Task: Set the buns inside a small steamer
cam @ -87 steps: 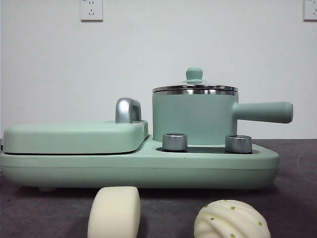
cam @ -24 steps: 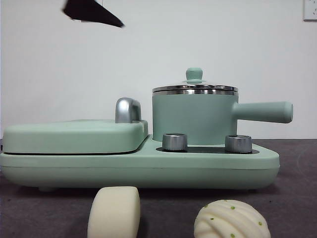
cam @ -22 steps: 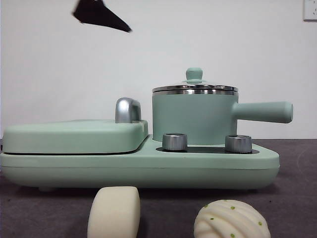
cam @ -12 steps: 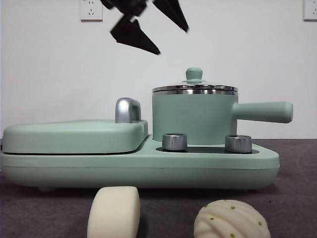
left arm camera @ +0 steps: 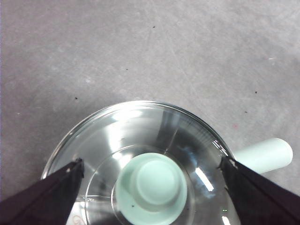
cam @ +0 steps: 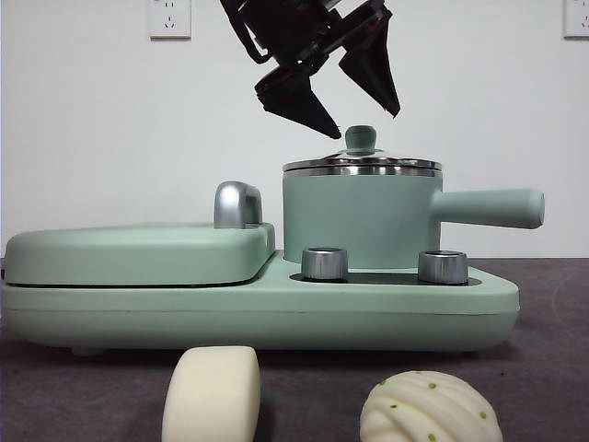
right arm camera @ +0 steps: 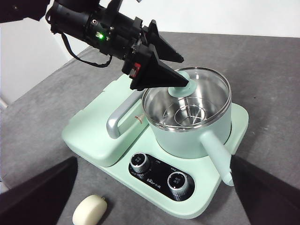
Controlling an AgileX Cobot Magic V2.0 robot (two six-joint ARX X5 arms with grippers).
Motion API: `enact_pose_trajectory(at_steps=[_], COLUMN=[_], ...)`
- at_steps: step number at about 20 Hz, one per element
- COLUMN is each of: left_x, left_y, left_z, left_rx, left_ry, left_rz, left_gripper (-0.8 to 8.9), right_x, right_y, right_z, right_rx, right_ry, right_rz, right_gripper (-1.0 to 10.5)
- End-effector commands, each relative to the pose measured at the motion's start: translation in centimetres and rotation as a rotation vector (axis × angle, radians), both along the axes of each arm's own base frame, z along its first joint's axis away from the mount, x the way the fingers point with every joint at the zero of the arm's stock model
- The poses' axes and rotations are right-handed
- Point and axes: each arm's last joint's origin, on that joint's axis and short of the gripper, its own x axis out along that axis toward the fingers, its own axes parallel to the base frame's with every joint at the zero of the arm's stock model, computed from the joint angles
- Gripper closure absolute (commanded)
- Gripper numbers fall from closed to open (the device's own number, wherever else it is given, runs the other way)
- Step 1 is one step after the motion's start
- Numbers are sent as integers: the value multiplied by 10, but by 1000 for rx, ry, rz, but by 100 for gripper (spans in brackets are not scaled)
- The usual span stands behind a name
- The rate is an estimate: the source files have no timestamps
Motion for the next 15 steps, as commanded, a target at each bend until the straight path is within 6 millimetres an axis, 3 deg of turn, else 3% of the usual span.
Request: enact_pose_trajectory(at_steps=[1,8,11,15], left_x=[4,8,8,7], left_y=[-8,-11,-10,-11], left_z=[-5,-14,-15,-15], left_rx=[10,42,68,72], left_ry=[-7,-8,-24,-28], left_rz=[-16,-22,-12,-19], left_gripper=[348,396,507,507], right_x=[-1,-1,-1,-1], right_y=[0,0,0,0], right_z=[5,5,5,5], right_rx=[-2,-1,-1,-1], right_ry=[-19,-18,-18,-18], right_rz=[3,2,2,2], right_gripper=[427,427,427,427])
